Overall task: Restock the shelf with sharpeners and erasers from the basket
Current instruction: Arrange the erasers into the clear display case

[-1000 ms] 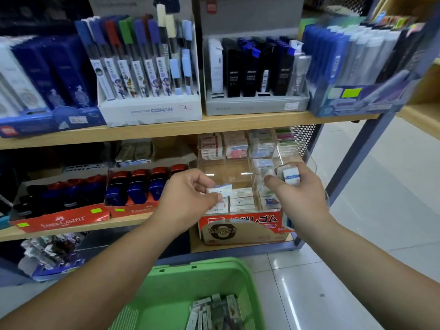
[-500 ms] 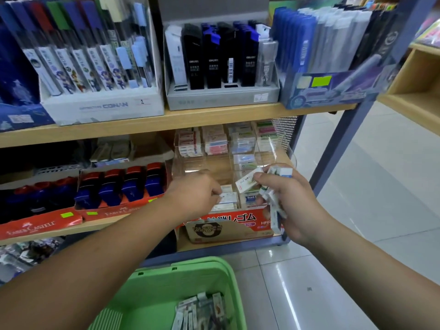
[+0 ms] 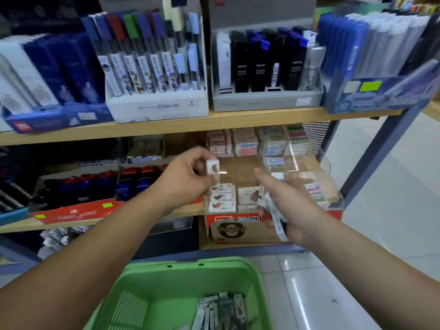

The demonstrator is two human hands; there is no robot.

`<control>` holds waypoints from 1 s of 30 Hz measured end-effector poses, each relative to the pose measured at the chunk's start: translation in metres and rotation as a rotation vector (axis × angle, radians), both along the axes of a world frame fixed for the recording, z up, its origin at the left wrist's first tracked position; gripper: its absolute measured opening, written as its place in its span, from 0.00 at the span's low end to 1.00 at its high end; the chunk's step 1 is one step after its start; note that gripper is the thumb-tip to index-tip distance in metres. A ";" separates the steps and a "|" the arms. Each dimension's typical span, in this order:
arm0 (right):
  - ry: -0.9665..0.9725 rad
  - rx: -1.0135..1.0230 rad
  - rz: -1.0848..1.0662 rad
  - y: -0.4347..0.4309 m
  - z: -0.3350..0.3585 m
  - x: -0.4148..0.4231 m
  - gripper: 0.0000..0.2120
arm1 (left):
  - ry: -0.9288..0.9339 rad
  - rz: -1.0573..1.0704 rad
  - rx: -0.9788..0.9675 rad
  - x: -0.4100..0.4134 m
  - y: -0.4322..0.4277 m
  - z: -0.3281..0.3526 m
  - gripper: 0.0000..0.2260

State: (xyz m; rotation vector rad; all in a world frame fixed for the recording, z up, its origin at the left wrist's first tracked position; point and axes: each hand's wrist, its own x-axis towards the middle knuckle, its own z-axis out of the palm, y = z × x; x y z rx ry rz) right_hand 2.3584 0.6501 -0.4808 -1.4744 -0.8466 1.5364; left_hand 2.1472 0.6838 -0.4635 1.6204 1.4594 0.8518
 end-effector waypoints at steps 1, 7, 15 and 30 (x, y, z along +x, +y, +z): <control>-0.016 -0.031 -0.012 0.001 -0.001 -0.002 0.29 | -0.008 0.048 0.002 -0.007 0.002 -0.006 0.12; -0.125 -0.031 0.022 0.002 -0.006 -0.004 0.35 | 0.029 0.028 0.042 -0.006 0.013 -0.028 0.13; -0.052 -0.049 0.045 0.001 -0.007 -0.002 0.39 | 0.321 -0.147 0.003 -0.011 0.014 -0.038 0.06; -0.093 -0.024 0.117 -0.005 0.002 -0.011 0.29 | -0.112 -0.242 -0.044 0.035 -0.015 -0.006 0.08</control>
